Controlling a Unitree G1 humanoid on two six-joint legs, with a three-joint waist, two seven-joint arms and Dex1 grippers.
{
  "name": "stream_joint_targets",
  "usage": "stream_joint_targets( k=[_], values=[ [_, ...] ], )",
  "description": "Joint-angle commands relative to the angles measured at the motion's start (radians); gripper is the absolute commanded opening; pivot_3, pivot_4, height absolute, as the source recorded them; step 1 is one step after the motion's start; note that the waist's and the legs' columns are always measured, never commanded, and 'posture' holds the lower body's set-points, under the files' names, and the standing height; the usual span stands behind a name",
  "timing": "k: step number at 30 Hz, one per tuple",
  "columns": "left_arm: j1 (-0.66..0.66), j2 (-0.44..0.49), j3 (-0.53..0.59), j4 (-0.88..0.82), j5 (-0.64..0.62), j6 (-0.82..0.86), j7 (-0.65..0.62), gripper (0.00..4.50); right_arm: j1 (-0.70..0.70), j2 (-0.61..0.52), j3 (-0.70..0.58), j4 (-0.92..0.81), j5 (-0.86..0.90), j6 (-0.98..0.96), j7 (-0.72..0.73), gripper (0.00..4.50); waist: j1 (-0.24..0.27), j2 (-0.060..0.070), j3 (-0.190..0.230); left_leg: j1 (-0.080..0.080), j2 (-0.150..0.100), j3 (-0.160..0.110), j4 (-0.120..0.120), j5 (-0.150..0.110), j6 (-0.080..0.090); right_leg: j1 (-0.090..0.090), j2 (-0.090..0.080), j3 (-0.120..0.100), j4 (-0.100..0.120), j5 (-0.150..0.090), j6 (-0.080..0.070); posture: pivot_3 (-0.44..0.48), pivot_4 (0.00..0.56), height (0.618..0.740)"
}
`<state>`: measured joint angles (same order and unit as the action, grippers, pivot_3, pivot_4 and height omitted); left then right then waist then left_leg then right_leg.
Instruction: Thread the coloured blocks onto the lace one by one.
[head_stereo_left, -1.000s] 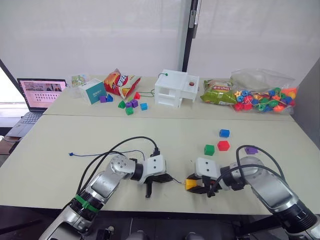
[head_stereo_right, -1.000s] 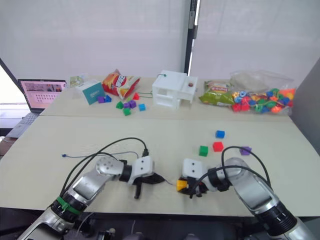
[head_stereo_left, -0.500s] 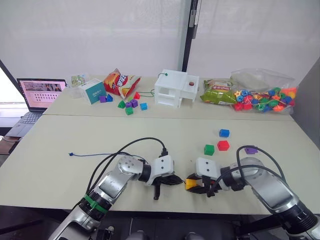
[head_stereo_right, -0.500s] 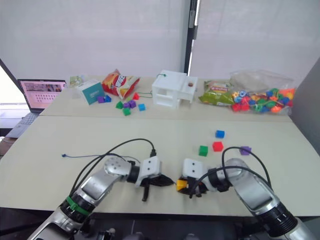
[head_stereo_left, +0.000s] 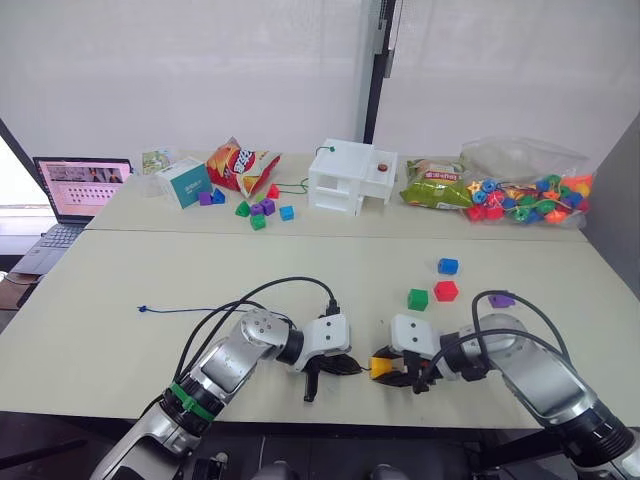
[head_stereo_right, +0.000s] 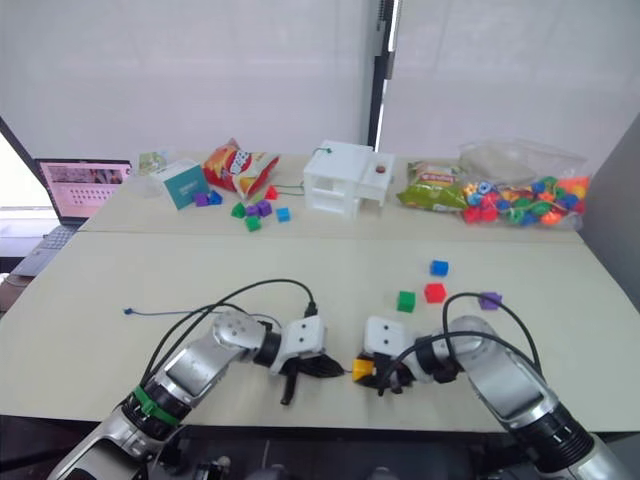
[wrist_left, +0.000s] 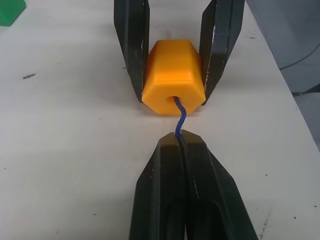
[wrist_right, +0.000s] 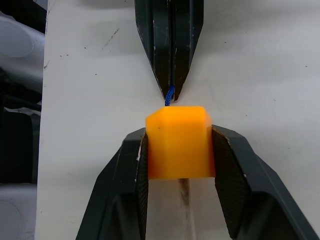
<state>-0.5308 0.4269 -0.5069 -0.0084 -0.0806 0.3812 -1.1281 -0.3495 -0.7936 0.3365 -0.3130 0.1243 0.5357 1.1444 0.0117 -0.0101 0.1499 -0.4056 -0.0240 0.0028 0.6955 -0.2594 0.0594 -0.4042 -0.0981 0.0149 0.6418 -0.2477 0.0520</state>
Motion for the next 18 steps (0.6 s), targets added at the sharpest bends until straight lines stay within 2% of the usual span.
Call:
stream_joint_targets(
  k=[1, 5, 8, 17, 18],
  values=[
    [-0.014, -0.021, 0.02, -0.02, -0.006, 0.028, 0.026, 0.0, -0.014, -0.002, 0.003, 0.009, -0.021, 0.018, -0.023, 1.29, 0.0, 0.0, 0.0, 0.0, 0.0, 0.0, 0.0, 0.0, 0.0, 0.0, 0.0, 0.0, 0.0, 0.0, 0.0, 0.0, 0.15, 0.74],
    [-0.004, -0.03, 0.043, -0.056, -0.049, 0.073, 0.017, 0.0, -0.013, 0.002, 0.004, 0.006, -0.018, 0.026, -0.028, 1.29, -0.001, 0.0, 0.0, 0.0, 0.0, 0.0, 0.0, 0.0, 0.0, 0.0, 0.0, 0.0, 0.0, 0.0, 0.0, 0.0, 0.15, 0.74],
    [0.0, -0.023, 0.052, -0.071, -0.082, 0.096, -0.006, 0.83, -0.018, 0.006, 0.005, 0.005, -0.016, 0.033, -0.029, 1.29, -0.001, 0.0, 0.0, 0.0, 0.0, 0.0, 0.0, 0.0, 0.0, 0.0, 0.0, 0.0, 0.0, 0.0, 0.0, 0.0, 0.15, 0.74],
    [-0.02, 0.047, 0.067, -0.108, -0.112, 0.119, -0.059, 3.83, -0.014, 0.009, -0.017, -0.017, 0.002, 0.068, -0.045, 1.29, -0.001, 0.0, 0.0, 0.0, 0.0, 0.0, 0.0, 0.0, 0.0, 0.0, 0.0, 0.0, 0.0, 0.0, 0.0, 0.0, 0.15, 0.74],
    [-0.021, 0.046, 0.068, -0.11, -0.106, 0.112, -0.052, 4.16, -0.009, 0.005, -0.024, -0.027, 0.007, 0.073, -0.046, 1.79, 0.0, 0.0, 0.0, 0.0, 0.0, 0.0, 0.0, 0.0, 0.0, 0.0, 0.0, 0.0, 0.0, 0.0, 0.0, 0.0, 0.15, 0.74]
  ],
)
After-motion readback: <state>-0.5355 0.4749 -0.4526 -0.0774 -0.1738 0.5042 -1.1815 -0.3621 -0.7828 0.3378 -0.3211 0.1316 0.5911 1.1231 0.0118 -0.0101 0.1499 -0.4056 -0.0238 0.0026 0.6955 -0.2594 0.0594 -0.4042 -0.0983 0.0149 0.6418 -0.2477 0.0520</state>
